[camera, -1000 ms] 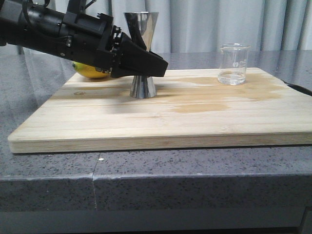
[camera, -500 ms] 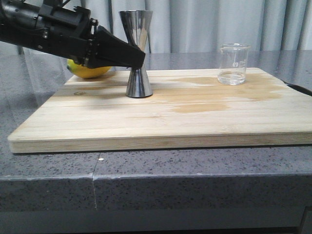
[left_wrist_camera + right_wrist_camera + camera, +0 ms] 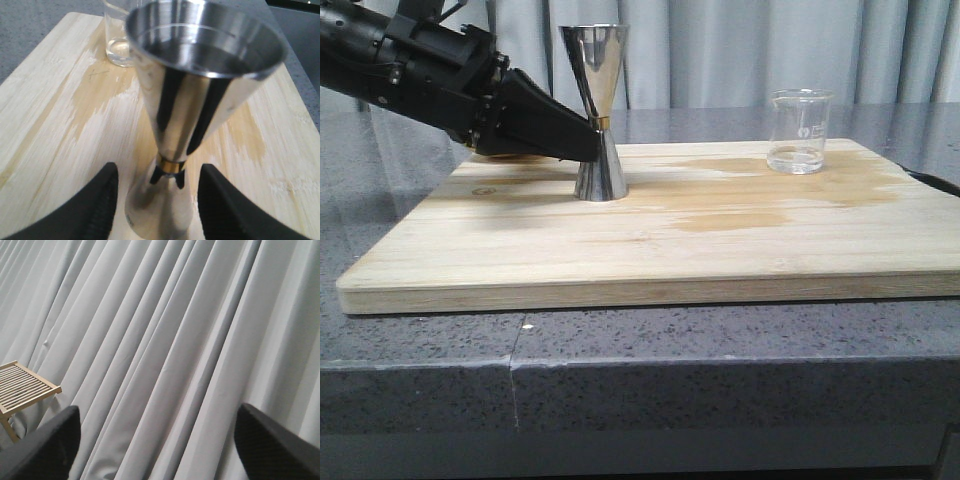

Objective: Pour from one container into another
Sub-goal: 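Open the left gripper and withdraw it from the jigger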

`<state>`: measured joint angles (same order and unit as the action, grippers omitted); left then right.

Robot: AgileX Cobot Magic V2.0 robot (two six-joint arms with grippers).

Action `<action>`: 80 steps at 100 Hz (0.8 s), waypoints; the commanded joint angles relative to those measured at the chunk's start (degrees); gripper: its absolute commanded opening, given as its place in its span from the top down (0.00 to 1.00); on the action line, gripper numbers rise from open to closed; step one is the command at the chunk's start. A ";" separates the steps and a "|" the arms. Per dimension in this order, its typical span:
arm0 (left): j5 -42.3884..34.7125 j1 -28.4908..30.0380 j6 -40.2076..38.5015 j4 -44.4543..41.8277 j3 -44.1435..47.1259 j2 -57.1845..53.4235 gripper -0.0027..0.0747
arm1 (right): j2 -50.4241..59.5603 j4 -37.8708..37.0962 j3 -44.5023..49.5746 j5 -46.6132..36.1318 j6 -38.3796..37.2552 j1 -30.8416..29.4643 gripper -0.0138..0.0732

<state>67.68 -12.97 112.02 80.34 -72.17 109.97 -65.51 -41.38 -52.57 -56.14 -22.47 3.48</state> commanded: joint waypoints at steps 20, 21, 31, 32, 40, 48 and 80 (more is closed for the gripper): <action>5.63 0.27 -3.46 2.09 -1.10 -4.99 0.45 | 1.48 3.03 -1.81 -2.33 0.31 -0.28 0.19; 5.63 0.27 -3.46 2.07 -1.10 -5.14 0.45 | 1.48 3.03 -1.81 -2.33 0.31 -0.28 0.19; 5.63 0.27 -3.46 1.13 -1.10 -5.76 0.45 | 1.48 3.03 -1.81 -2.33 0.31 -0.28 0.19; 5.63 0.27 -3.46 0.97 -1.10 -5.77 0.45 | 1.48 3.03 -1.81 -2.33 0.31 -0.28 0.19; 5.63 0.27 -3.46 0.11 -1.10 -6.48 0.45 | 1.48 3.03 -1.81 -2.33 0.31 -0.28 0.19; 5.63 0.40 -3.46 -0.28 -1.10 -7.09 0.45 | 1.48 3.03 -1.81 -2.33 0.31 -0.28 0.19; 5.63 2.89 -4.99 -2.09 -1.10 -10.72 0.45 | 1.48 3.03 -1.81 -2.33 0.31 -0.28 0.19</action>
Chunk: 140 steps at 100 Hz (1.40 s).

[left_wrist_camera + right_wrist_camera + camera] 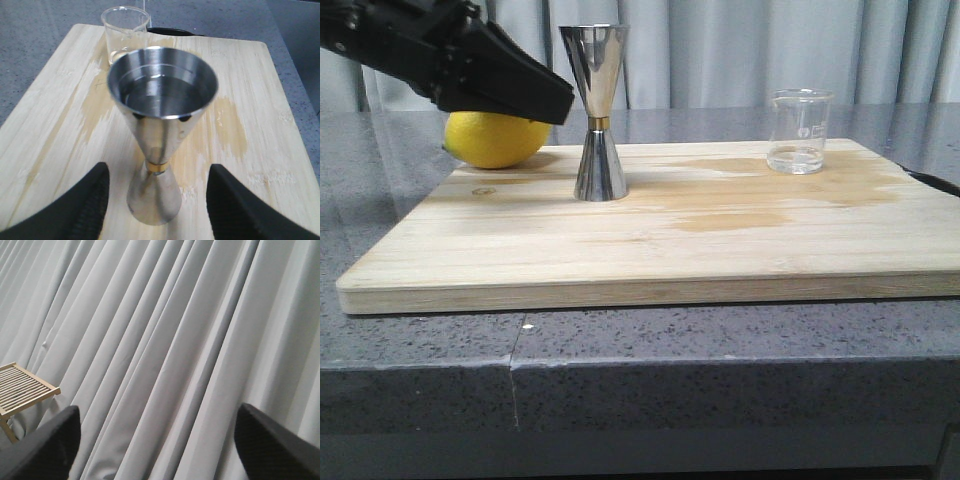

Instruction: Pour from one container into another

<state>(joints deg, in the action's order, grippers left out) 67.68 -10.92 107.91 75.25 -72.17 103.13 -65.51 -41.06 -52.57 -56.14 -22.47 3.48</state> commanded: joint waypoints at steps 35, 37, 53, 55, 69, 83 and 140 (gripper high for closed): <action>5.62 2.40 -1.95 2.89 -1.10 -8.19 0.45 | 1.48 2.71 -1.81 -2.44 0.31 -0.28 0.19; 5.62 2.45 -1.95 2.89 -1.10 -8.51 0.45 | 1.48 2.71 -1.81 -2.44 0.31 -0.28 0.19; 5.62 3.19 -2.28 2.89 -1.10 -11.55 0.45 | 1.48 2.71 -1.81 -1.77 0.31 -0.28 0.19; 5.62 3.31 -2.38 2.89 -1.10 -12.05 0.45 | 1.48 2.71 -1.81 -1.72 0.31 -0.28 0.19; 5.62 4.27 -8.19 3.25 -1.14 -16.43 0.45 | 1.48 2.71 -1.81 0.30 0.31 -0.28 0.20; 5.62 6.72 -10.99 5.77 -1.53 -21.82 0.45 | 1.83 2.71 -1.81 4.46 0.31 -0.28 0.20; -22.32 35.31 -41.34 -6.07 -6.90 -49.14 0.45 | 20.37 5.80 -1.81 53.30 0.31 -7.07 0.20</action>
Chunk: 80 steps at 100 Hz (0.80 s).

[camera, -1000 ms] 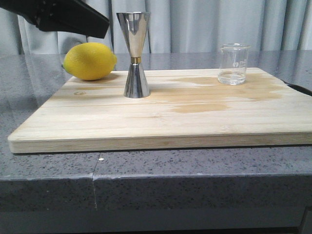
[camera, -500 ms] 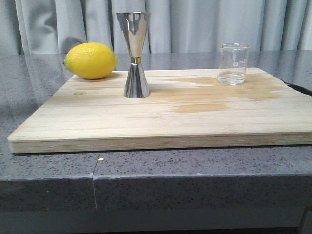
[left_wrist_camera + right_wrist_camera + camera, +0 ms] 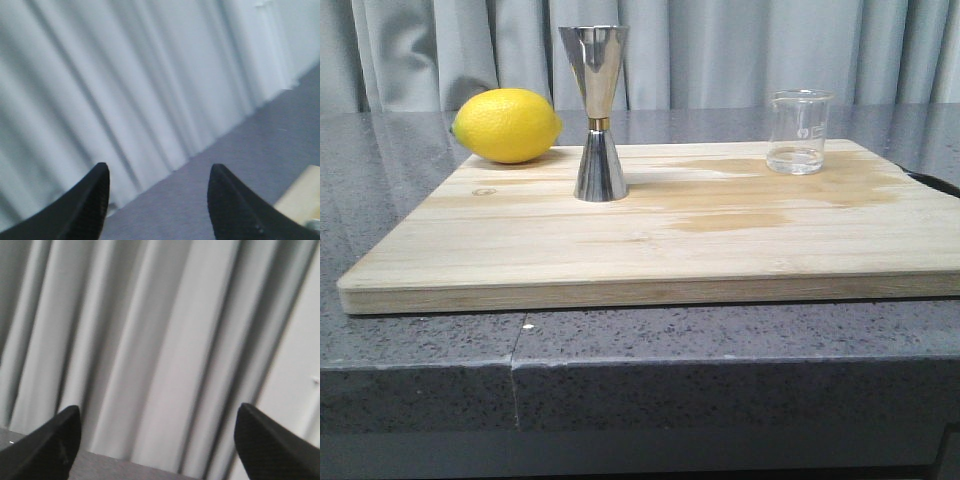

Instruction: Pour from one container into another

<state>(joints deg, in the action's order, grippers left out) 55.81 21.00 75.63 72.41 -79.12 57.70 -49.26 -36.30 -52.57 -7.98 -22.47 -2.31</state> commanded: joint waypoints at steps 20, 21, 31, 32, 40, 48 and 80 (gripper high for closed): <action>-17.12 2.04 -13.06 -3.85 11.28 -12.63 0.47 | 11.37 0.92 0.16 15.10 0.31 -1.97 0.24; -17.45 1.75 -13.06 -3.18 12.46 -13.43 0.48 | 11.66 1.06 0.37 15.10 0.31 -1.97 0.25; -21.43 -0.17 -12.15 1.35 22.01 -19.09 0.52 | 15.50 1.64 4.18 12.64 0.31 -1.87 0.35; -21.73 -0.28 -11.44 2.02 22.74 -20.04 0.53 | 16.09 1.64 4.84 12.22 0.31 -1.87 0.36; -25.43 -1.42 -6.78 4.98 31.24 -25.42 0.56 | 19.35 1.64 8.82 10.91 0.31 -1.87 0.44; -29.03 -2.65 -1.68 8.32 40.37 -31.64 0.59 | 23.00 1.64 13.68 10.27 0.31 -1.87 0.52; -36.87 -10.65 0.53 13.90 66.07 -46.36 0.90 | 33.28 2.46 30.25 9.10 0.20 -1.87 0.90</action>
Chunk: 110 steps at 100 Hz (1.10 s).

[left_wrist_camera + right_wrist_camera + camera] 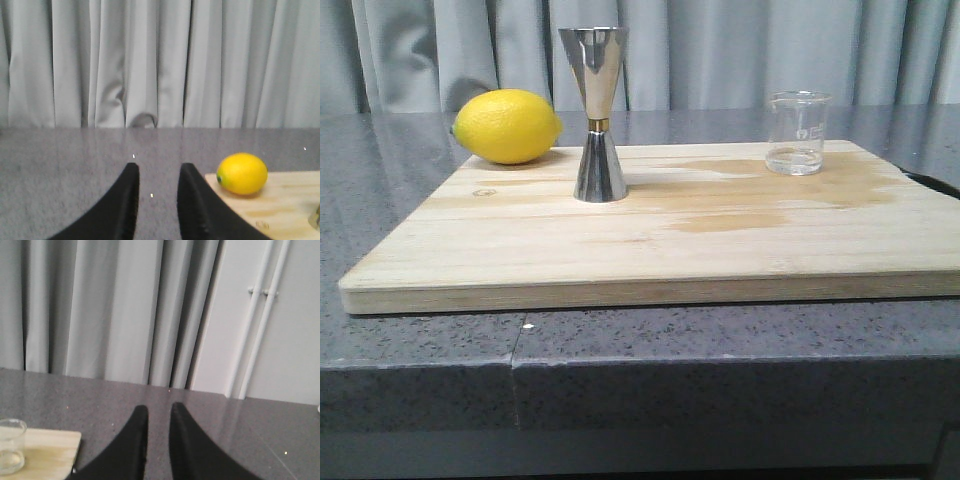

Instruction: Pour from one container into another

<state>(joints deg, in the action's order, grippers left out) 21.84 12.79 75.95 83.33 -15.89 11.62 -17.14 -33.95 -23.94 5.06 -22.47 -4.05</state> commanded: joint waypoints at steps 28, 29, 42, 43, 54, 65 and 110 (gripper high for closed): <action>-9.86 -7.07 0.21 6.68 8.85 -0.28 0.99 | 2.33 0.79 5.89 -3.41 0.20 -0.13 0.92; -9.85 -7.07 0.21 6.68 8.85 -0.28 0.99 | 2.33 0.79 6.01 -3.41 0.20 -0.13 0.92; -9.60 -7.07 0.21 6.68 8.85 -0.28 0.99 | 2.33 0.79 6.24 -3.52 0.20 -0.13 0.92; -9.49 -7.07 0.21 6.68 8.85 -0.28 0.99 | 2.33 0.79 6.24 -3.52 0.20 -0.13 0.92; -9.46 -7.07 0.21 6.68 8.85 -0.28 0.99 | 2.33 0.79 6.24 -3.52 0.20 -0.13 0.92; -8.75 -7.07 0.07 8.80 8.85 -0.28 0.99 | 2.33 0.79 6.24 -3.52 0.20 -0.13 0.92; -14.16 -12.04 0.32 9.19 10.40 -0.99 0.99 | 2.33 0.79 6.24 -3.52 0.20 -0.13 0.92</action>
<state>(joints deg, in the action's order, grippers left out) 11.46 2.60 75.97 90.83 -4.79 10.63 -14.42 -33.04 -16.35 5.06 -22.47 -4.05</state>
